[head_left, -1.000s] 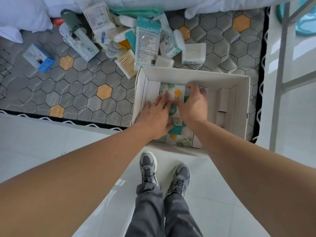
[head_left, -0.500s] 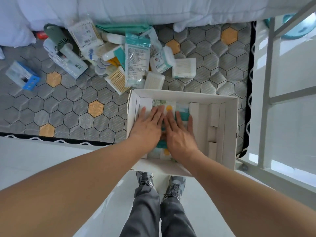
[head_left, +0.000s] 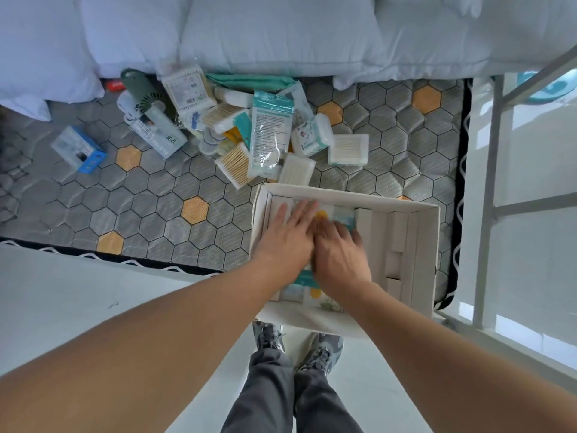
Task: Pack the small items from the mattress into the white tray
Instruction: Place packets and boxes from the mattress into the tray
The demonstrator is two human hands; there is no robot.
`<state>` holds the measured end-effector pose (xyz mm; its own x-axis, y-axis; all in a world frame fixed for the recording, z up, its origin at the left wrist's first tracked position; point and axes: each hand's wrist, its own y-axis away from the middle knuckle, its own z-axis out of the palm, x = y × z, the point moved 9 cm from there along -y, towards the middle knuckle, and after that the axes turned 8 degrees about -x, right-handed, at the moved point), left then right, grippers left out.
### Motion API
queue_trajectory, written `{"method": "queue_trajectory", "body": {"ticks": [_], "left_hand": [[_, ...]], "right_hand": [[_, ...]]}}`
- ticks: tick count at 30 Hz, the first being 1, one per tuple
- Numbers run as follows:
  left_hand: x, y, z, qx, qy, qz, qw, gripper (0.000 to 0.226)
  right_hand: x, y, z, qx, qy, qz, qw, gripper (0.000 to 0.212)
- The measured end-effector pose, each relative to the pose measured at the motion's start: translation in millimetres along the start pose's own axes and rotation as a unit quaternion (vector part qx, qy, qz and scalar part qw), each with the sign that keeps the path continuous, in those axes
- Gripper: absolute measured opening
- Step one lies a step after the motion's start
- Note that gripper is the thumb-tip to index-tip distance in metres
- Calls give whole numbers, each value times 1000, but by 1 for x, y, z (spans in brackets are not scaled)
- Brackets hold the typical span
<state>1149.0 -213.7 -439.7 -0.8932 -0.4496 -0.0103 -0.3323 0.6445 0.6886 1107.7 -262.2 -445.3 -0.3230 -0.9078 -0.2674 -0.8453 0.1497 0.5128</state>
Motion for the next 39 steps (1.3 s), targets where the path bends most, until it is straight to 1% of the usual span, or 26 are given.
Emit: {"method": "queue_trajectory", "body": {"ticks": [2,3,4,5,6,7,9,11,13,14,15,17,18,19,21,22,23,24,26,28,31,32,34,35,36,39], "left_hand": [[-2,14,-31,111,42,45,992,60],[-9,25,-50,182,89,59,977,52],[-25,36,-67,253,138,52,956,44],[-47,46,-82,313,183,20,932,36],[-75,54,-90,351,225,-34,908,31],[-105,58,-90,360,271,-96,888,26],[-162,54,-65,304,376,-210,850,21],[-196,45,-31,217,461,-266,818,25],[-208,36,-14,174,491,-267,811,27],[-212,32,-11,168,508,-264,802,27],[-216,27,-10,168,536,-261,786,26],[-222,11,-9,160,619,-244,729,29],[-224,2,-11,154,660,-233,697,28],[-225,-9,-11,152,698,-217,665,25],[-226,-31,-13,141,760,-195,604,28],[-226,-38,-14,139,779,-193,579,29],[-226,-46,-14,140,790,-194,564,26],[-225,-51,-13,137,794,-201,558,20],[-228,-56,-10,137,791,-217,556,4],[-233,-60,-9,135,778,-225,570,4],[-231,-62,-17,120,760,-219,600,10],[-231,-63,-21,120,753,-212,612,12],[-232,-61,-35,138,722,-201,648,13],[-234,-59,-42,154,705,-200,662,18],[-236,-56,-51,170,695,-201,670,26],[-235,-53,-76,204,681,-171,682,42]], "right_hand": [[6,8,-23,88,-13,-11,996,39],[8,11,-34,120,-24,-16,992,29],[10,14,-48,150,-42,-16,988,19],[11,16,-64,174,-66,-12,982,12],[11,16,-80,199,-91,-7,976,10],[9,15,-96,222,-115,-4,968,10],[-1,9,-125,251,-162,-11,954,13],[-12,-3,-146,267,-201,-9,942,15],[-22,-26,-154,247,-247,12,937,17],[-29,-42,-154,212,-270,27,939,18],[-34,-59,-149,171,-295,42,939,17],[-42,-97,-137,93,-332,76,936,4],[-45,-116,-131,63,-341,93,933,15],[-48,-134,-122,27,-343,114,932,21],[-51,-162,-105,-26,-324,163,931,21],[-52,-174,-98,-38,-318,186,929,31],[-52,-182,-93,-41,-307,203,929,43],[-54,-188,-90,-42,-288,210,933,51],[-56,-196,-88,-46,-269,213,938,50],[-57,-199,-87,-53,-262,208,941,49],[-48,-194,-89,-43,-264,232,935,60],[-43,-192,-88,-34,-291,241,925,60],[-35,-187,-88,1,-367,246,897,48],[-32,-184,-88,12,-396,246,885,43],[-32,-182,-87,14,-416,244,876,42],[-38,-176,-88,22,-472,222,853,59]]}}
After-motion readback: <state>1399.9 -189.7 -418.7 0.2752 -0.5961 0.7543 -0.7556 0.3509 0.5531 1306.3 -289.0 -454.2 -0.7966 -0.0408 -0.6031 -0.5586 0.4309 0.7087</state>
